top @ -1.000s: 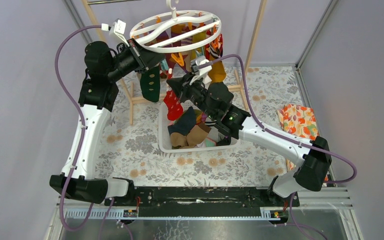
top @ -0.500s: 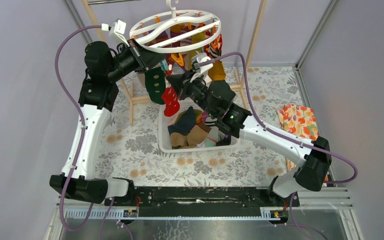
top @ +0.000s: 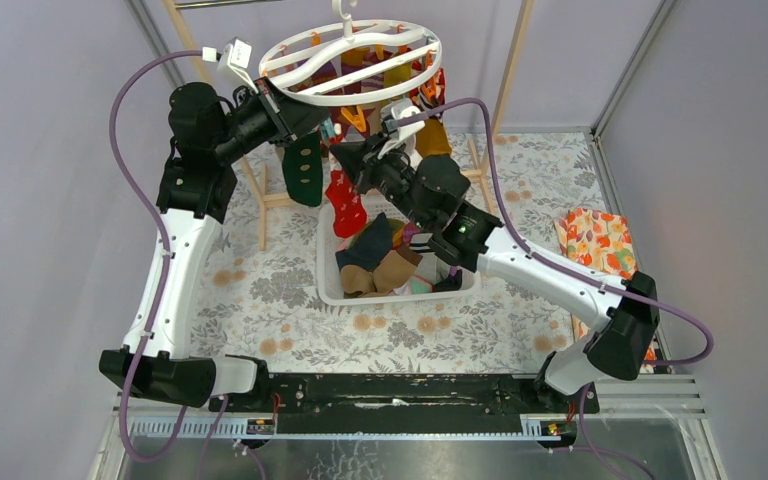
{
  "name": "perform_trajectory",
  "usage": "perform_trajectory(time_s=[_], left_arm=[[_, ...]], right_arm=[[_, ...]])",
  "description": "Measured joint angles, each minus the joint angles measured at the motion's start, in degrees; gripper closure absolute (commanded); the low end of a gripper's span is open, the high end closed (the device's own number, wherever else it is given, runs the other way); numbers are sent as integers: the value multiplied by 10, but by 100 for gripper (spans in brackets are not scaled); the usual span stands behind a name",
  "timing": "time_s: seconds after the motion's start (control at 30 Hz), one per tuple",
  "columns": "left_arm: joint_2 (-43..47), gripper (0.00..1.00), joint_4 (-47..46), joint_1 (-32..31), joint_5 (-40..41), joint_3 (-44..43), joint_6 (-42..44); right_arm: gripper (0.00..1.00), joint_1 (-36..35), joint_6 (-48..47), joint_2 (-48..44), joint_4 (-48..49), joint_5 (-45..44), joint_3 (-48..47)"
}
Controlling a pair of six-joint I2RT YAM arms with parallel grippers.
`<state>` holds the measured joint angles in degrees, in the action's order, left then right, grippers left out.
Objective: Clip the socks to the hanger
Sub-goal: Clamp the sock onto the hanger.
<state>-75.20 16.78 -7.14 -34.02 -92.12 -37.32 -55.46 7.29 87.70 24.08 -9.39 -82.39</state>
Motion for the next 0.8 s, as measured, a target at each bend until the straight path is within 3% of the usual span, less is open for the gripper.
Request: perform_trajectory(time_s=[0.6,0.7,0.8], left_arm=[[0,99,0,0,3,2,7],[0,93,0,0,4,3,8],[0,77,0,0,4,3,10]], right_arm=[[100,0,0,20,-3,5,-33],[100,0,0,26,-3,5,-36],[100,0,0,28,-3,7,-37]])
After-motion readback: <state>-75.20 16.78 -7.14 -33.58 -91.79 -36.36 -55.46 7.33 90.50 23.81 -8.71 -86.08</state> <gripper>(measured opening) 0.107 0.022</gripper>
